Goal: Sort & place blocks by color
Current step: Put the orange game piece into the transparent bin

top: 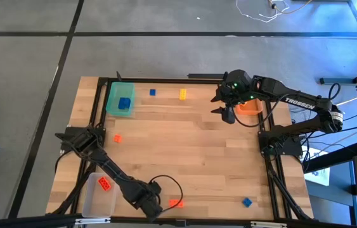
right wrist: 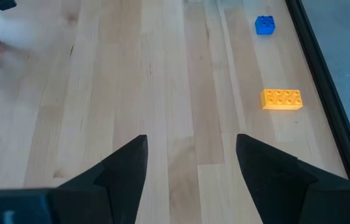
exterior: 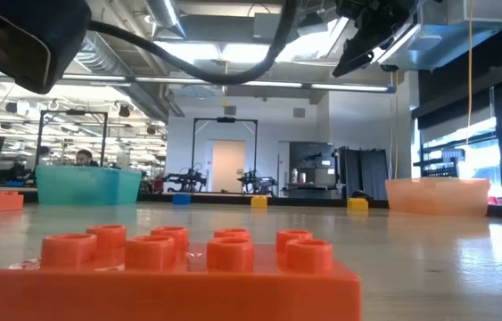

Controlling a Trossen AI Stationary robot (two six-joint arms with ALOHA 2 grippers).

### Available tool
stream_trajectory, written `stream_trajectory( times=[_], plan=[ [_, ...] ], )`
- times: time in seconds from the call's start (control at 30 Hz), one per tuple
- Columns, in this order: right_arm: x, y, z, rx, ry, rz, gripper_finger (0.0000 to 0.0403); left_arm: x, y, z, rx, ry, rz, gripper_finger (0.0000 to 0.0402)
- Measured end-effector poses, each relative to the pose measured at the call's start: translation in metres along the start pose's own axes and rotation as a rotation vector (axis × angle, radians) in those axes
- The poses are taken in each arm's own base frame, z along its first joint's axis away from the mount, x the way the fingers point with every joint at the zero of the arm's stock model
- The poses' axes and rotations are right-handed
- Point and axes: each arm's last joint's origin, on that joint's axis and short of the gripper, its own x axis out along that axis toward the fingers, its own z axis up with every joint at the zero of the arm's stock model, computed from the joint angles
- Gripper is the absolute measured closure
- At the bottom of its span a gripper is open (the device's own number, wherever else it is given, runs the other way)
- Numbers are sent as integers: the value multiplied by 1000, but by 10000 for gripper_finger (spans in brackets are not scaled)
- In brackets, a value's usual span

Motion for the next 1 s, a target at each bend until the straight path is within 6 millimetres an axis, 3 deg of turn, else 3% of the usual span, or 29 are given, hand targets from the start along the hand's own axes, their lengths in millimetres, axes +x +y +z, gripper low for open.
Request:
stream_trajectory(
  times=[0.4,0.7,0.83,1.0],
  plan=[
    [0,0,3,-2,-39,34,157,-39,-10,4,-18,-21,130,269],
    [-2,10,5,-75,-131,378,157,-59,-15,5,-88,-9,148,270],
    [-4,14,5,-115,-173,515,157,-81,-16,3,-106,-5,208,271],
    [-5,15,5,-120,-177,529,157,-116,-12,-10,-111,31,315,271]
  ],
)
